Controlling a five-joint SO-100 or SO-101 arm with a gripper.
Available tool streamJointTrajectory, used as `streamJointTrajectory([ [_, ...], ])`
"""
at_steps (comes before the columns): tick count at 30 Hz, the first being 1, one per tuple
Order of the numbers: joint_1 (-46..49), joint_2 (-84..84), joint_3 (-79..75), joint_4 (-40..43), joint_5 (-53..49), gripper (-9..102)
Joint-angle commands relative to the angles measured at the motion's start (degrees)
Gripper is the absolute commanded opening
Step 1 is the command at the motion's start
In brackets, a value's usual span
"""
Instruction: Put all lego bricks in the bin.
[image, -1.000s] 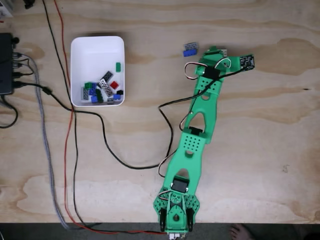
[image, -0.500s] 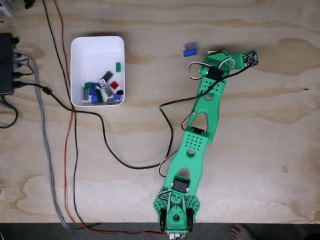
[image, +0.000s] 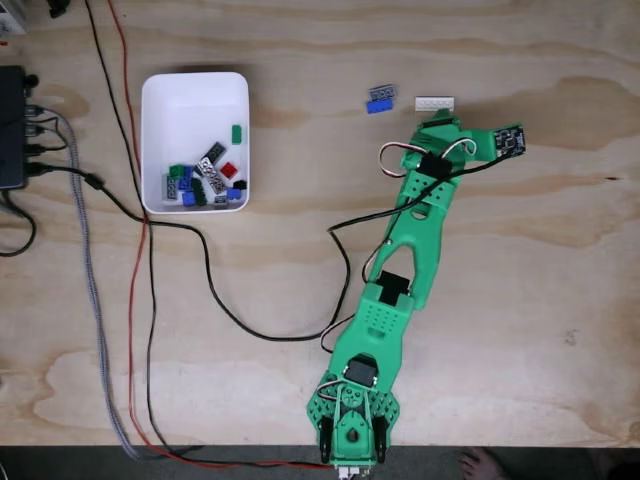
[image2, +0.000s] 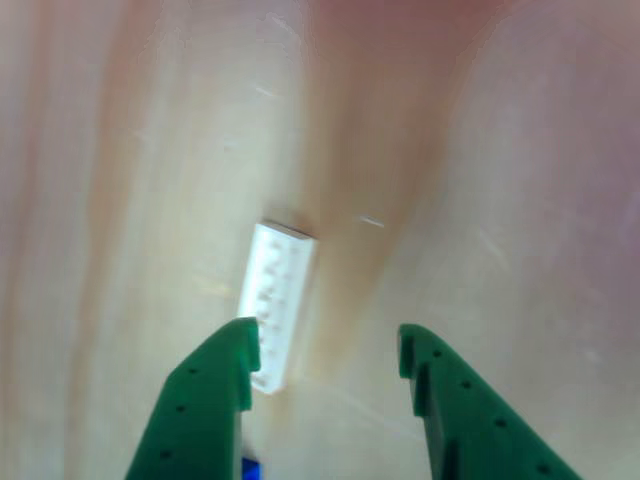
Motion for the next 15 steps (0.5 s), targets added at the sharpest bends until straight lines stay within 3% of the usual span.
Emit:
streamJointTrajectory([
  [1,-2.5,-6.0,-17.2,0.6,-2.5,21],
  [7,-6.4,-22.5,-36.7,8.3,-10.5,23],
  [15,-6.4,-32.5,-47.5,12.4,-16.3,22],
])
